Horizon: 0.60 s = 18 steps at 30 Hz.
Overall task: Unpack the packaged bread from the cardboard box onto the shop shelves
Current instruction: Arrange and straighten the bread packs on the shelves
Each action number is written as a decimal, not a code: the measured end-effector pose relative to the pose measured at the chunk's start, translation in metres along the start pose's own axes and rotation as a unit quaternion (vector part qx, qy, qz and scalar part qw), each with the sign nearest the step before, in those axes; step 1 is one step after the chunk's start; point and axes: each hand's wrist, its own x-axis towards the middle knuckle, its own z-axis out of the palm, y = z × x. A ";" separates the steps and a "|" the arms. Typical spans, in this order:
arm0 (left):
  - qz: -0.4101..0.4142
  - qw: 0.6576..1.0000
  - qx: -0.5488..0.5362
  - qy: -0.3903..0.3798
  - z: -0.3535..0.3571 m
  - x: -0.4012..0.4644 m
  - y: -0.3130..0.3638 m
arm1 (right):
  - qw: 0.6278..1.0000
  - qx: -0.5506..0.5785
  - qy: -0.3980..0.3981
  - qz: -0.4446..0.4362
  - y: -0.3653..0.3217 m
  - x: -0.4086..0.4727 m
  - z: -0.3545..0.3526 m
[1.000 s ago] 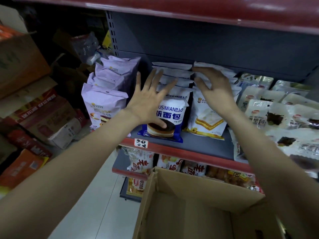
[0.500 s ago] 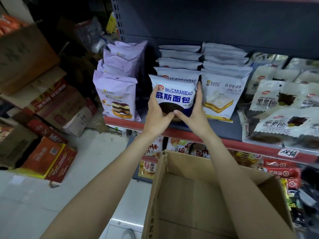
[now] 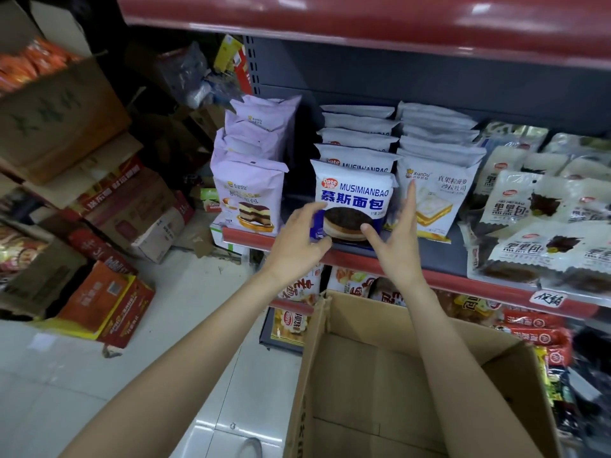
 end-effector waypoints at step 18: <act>-0.027 0.989 -0.144 -0.020 -0.180 0.054 -0.150 | 0.995 0.010 0.016 0.101 -0.085 -0.002 0.170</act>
